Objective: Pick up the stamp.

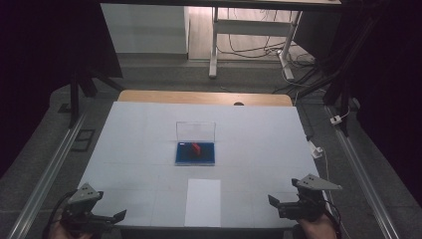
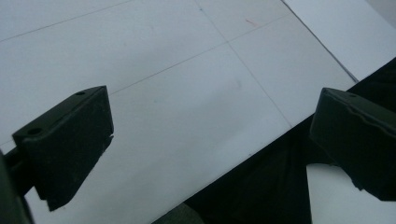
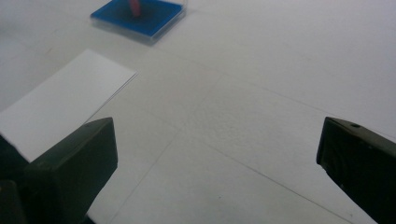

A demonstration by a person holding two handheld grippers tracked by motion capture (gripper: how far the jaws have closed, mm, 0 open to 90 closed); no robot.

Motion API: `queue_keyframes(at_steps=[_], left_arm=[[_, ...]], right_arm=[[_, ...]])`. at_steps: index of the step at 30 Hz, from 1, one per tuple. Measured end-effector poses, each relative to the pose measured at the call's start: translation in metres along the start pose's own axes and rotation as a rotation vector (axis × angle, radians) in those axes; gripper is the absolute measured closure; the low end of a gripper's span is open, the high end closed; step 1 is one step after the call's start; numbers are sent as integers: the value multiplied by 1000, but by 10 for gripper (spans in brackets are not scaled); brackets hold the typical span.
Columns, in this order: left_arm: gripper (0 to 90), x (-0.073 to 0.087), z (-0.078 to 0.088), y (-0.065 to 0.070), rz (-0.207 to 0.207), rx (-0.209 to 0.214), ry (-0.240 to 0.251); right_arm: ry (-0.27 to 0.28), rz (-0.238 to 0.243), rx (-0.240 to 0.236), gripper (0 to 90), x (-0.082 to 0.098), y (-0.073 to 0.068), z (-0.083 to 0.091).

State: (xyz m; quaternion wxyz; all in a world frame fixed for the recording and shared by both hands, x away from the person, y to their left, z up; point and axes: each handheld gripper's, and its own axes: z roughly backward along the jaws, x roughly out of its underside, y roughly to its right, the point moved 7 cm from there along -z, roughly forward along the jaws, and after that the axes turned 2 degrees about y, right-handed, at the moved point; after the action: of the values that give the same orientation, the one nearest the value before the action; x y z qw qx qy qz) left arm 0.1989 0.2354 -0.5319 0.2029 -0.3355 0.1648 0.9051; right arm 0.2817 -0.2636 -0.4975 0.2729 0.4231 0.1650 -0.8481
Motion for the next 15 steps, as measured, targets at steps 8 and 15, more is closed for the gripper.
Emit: queue_keyframes(at_steps=[8, 15], left_arm=[[0, -4, 0, 0, 0, -7, 33], [0, -4, -2, 1, -6, -6, 19]], right_arm=[[-36, 44, 8, 0, 1, -4, -4], [-31, 7, -8, 0, 1, -1, -4]])
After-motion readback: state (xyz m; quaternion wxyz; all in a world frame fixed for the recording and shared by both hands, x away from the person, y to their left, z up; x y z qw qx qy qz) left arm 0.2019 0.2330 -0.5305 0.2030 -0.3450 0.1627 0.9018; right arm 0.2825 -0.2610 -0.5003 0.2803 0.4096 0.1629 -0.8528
